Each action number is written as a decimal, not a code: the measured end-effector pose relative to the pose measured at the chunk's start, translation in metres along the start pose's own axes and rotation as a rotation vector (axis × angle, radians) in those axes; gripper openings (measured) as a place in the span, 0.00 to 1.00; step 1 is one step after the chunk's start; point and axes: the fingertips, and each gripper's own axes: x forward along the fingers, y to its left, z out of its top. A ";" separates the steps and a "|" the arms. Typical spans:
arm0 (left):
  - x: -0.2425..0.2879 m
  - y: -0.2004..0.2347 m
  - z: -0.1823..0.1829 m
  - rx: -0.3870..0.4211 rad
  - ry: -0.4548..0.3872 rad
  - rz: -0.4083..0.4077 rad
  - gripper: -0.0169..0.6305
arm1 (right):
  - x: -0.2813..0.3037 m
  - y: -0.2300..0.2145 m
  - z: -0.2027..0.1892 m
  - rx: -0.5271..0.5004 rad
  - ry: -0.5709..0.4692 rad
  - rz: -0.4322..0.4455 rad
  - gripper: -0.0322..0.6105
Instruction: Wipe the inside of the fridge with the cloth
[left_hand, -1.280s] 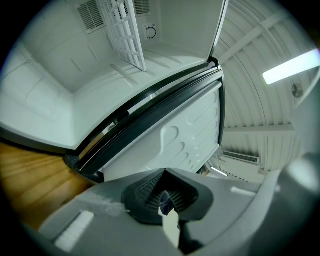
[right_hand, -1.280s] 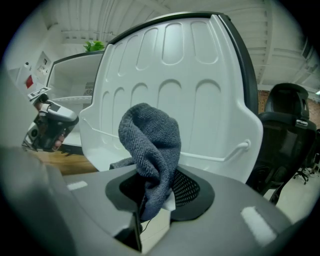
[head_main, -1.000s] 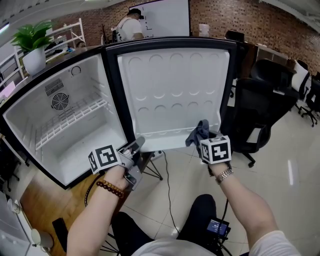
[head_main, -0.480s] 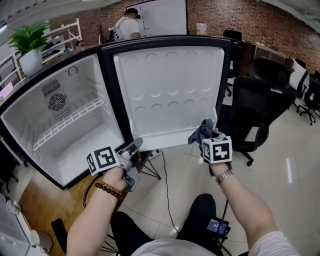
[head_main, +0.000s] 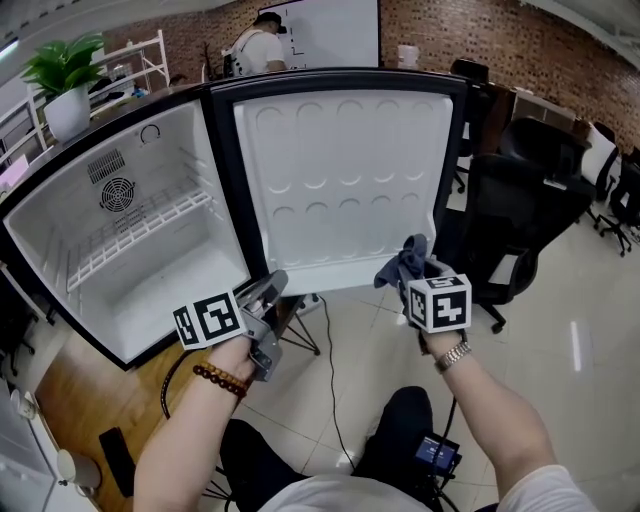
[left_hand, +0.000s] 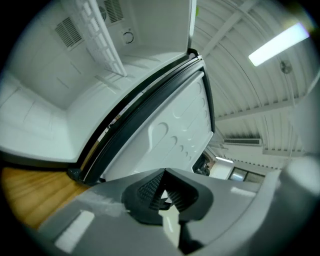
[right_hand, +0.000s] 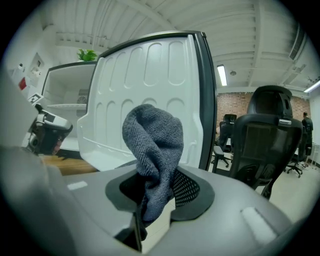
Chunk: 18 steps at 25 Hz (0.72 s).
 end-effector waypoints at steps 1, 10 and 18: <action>-0.003 -0.001 0.002 0.046 -0.007 0.017 0.03 | -0.004 0.006 0.003 -0.007 -0.010 0.017 0.24; -0.058 -0.030 0.012 0.432 -0.118 0.177 0.03 | -0.051 0.108 0.035 -0.068 -0.130 0.280 0.24; -0.139 -0.082 0.001 0.737 -0.194 0.321 0.03 | -0.128 0.205 0.060 -0.131 -0.268 0.525 0.24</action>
